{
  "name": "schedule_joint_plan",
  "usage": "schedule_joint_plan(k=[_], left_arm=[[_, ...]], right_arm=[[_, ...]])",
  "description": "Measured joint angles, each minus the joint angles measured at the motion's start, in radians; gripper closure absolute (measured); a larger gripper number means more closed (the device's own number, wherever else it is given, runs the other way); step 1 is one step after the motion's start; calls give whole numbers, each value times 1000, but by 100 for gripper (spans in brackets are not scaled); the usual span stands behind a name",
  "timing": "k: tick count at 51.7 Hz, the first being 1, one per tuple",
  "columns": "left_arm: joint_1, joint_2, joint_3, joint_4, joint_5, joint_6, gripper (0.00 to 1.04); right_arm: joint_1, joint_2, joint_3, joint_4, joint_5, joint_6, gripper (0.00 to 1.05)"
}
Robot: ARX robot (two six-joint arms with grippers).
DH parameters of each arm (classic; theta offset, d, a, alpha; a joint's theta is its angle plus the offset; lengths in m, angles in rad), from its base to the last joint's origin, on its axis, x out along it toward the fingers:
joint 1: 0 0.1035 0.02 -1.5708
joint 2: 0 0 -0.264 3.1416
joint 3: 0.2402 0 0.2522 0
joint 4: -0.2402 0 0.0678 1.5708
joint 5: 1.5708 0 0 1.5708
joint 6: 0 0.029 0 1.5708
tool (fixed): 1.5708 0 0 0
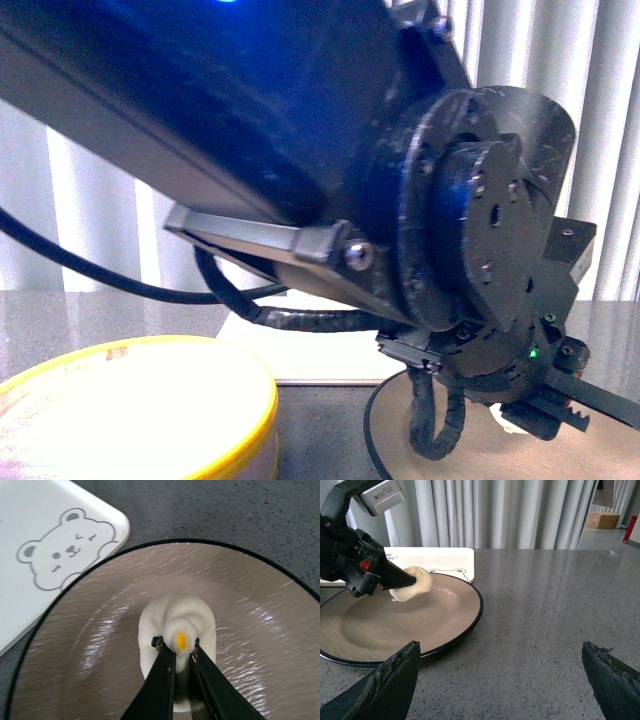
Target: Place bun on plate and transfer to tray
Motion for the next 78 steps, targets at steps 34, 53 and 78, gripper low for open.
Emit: schedule_joint_plan(k=[34, 53, 78], left_arm=[[3, 137, 174, -166, -56, 24, 100], [54, 108, 153, -185, 88, -35, 53], [76, -1, 117, -218, 192, -61, 7]], right_arm=[[0, 0, 0, 0, 0, 0, 9], [0, 0, 0, 0, 0, 0, 9], [0, 0, 0, 0, 0, 0, 9]])
